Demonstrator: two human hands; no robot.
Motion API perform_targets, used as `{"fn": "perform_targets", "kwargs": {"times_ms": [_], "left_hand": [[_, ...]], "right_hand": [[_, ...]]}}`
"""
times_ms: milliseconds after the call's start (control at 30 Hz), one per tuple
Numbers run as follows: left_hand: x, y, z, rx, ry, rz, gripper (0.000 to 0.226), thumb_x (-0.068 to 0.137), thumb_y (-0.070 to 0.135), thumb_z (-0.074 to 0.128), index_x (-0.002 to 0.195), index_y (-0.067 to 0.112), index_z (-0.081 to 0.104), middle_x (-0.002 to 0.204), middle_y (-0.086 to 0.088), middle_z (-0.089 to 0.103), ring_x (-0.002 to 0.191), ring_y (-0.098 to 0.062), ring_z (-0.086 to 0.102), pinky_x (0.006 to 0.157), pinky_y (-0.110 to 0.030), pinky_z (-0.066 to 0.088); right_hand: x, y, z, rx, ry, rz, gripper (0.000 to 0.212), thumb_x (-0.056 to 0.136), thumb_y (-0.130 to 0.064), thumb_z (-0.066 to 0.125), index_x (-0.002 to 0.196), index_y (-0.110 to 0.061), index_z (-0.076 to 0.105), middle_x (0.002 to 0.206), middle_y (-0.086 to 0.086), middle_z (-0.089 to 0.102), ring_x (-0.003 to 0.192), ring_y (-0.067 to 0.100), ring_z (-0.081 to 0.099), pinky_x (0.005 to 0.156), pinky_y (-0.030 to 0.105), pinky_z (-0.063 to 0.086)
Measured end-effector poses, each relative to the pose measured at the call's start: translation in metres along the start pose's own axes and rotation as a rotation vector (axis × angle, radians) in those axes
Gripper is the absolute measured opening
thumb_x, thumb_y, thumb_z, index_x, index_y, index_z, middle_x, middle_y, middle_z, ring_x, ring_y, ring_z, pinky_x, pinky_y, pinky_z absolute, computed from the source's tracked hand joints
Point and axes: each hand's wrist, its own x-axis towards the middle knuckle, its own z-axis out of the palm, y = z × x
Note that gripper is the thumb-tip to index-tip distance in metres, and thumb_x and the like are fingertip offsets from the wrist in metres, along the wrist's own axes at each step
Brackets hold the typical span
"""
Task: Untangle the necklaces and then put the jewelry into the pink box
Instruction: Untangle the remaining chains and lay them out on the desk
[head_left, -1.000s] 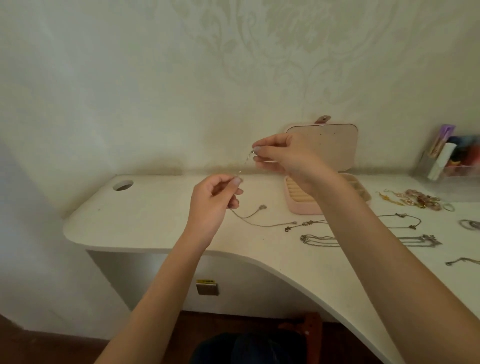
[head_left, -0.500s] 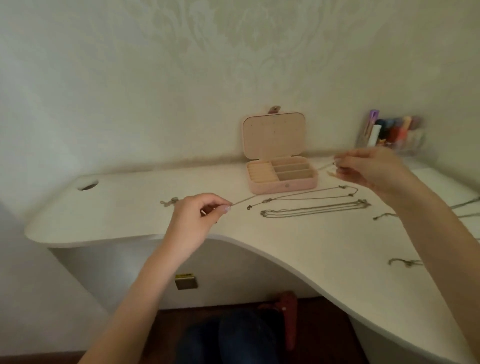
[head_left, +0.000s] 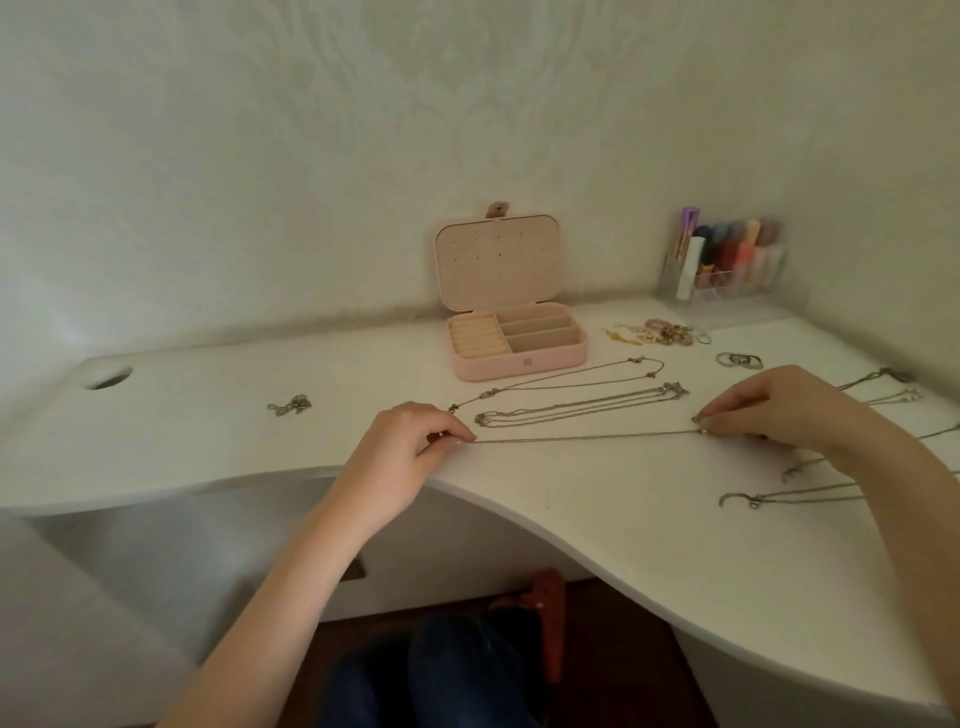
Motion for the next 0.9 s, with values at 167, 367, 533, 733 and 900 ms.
{"fn": "perform_targets", "kwargs": {"times_ms": [167, 367, 533, 733, 900], "left_hand": [[0.004, -0.005, 0.003, -0.035, -0.023, 0.0, 0.021, 0.086, 0.004, 0.065, 0.089, 0.021, 0.077, 0.086, 0.017, 0.065, 0.086, -0.001, 0.061, 0.078, -0.009, 0.043], [0.009, -0.009, 0.006, -0.029, -0.014, 0.021, 0.031, 0.085, -0.004, 0.062, 0.089, 0.022, 0.078, 0.091, 0.018, 0.066, 0.093, -0.004, 0.063, 0.089, -0.015, 0.045], [0.007, -0.012, 0.004, -0.035, -0.015, -0.002, 0.037, 0.086, -0.01, 0.056, 0.097, 0.019, 0.077, 0.11, 0.001, 0.07, 0.104, -0.001, 0.058, 0.093, -0.001, 0.034], [-0.007, -0.017, 0.001, -0.052, 0.103, -0.055, 0.038, 0.085, -0.012, 0.053, 0.098, 0.016, 0.076, 0.108, 0.002, 0.07, 0.105, -0.002, 0.058, 0.095, 0.0, 0.032], [-0.009, -0.025, -0.008, 0.008, 0.064, -0.073, 0.039, 0.084, -0.013, 0.052, 0.099, 0.015, 0.075, 0.109, 0.004, 0.07, 0.115, -0.001, 0.052, 0.098, 0.002, 0.024]], "right_hand": [[0.001, 0.001, -0.002, -0.029, -0.042, 0.041, 0.006, 0.075, -0.014, 0.079, 0.079, -0.017, 0.076, 0.087, -0.002, 0.07, 0.081, 0.01, 0.056, 0.069, 0.02, 0.039], [0.005, 0.005, -0.001, -0.079, 0.023, 0.018, 0.007, 0.074, -0.013, 0.079, 0.076, -0.016, 0.074, 0.077, 0.002, 0.063, 0.071, 0.015, 0.053, 0.061, 0.026, 0.038], [0.009, 0.007, 0.001, -0.132, 0.018, -0.021, 0.008, 0.076, -0.009, 0.076, 0.08, -0.015, 0.072, 0.074, 0.005, 0.059, 0.065, 0.016, 0.051, 0.056, 0.026, 0.036], [0.006, -0.005, 0.024, -0.253, 0.231, -0.324, 0.021, 0.089, -0.006, 0.058, 0.084, -0.024, 0.067, 0.087, -0.008, 0.059, 0.065, 0.005, 0.048, 0.058, 0.024, 0.035], [0.004, -0.025, 0.055, -0.412, 0.123, -0.498, 0.022, 0.093, -0.01, 0.052, 0.092, -0.028, 0.066, 0.094, -0.01, 0.059, 0.082, 0.008, 0.051, 0.07, 0.028, 0.043]]}}
